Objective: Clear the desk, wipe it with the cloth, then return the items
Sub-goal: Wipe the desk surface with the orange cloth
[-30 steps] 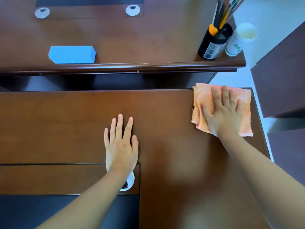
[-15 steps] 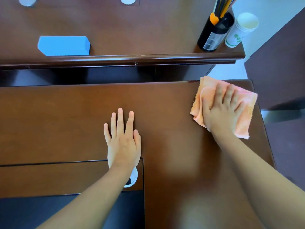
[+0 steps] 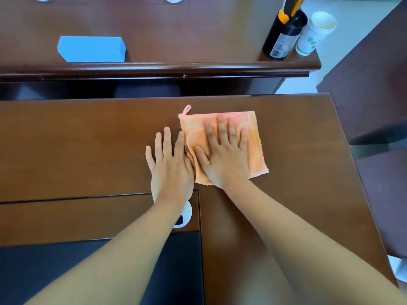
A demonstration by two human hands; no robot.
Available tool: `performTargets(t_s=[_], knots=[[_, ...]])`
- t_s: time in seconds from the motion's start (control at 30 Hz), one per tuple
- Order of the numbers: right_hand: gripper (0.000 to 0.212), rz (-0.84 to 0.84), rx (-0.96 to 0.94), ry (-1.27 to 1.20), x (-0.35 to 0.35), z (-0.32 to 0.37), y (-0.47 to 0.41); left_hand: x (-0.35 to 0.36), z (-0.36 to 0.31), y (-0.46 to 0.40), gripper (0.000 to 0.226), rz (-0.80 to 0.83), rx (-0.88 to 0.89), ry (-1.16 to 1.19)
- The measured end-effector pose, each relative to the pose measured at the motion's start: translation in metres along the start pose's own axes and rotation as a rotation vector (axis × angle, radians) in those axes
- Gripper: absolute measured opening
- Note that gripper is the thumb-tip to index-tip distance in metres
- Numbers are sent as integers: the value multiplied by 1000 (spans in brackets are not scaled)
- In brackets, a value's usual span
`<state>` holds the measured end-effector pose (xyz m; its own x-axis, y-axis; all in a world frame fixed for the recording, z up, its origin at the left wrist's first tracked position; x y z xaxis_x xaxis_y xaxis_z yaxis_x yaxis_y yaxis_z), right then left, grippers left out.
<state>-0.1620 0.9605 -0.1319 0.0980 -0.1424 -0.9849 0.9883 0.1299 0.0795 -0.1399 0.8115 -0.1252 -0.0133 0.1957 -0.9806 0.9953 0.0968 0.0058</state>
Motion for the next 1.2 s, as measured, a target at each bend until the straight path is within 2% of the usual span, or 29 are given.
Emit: performTargets(t_s=[0.17, 0.27, 0.6, 0.77, 1.03, 1.2], knots=[[78, 24, -137, -26, 1, -11, 18, 0, -2, 1, 57, -6, -2, 6], [79, 22, -134, -31, -5, -32, 27, -2, -2, 1, 55, -19, -6, 44], [81, -23, 142, 36, -33, -193, 73, -5, -1, 4, 53, -28, -79, 110], [94, -1, 278, 20, -44, -262, 93, -6, 0, 4, 52, -54, -90, 124], [86, -23, 310, 48, -39, -253, 94, -7, -3, 3, 53, -41, -84, 99], [86, -21, 263, 73, -29, -195, 87, -4, -2, 3, 54, -45, -67, 98]])
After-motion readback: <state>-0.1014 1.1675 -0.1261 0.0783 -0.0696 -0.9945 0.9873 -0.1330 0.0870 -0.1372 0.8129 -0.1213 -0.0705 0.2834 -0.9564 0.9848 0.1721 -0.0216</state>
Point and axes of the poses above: each hand's wrist, its own y-axis away from the middle knuckle, its own x-axis out of the palm, z = x × y, the point moved 9 cm from there along -y, towards the middle knuckle, and after that the axes turned 7 degrees about -x, right-handed, at the moved point
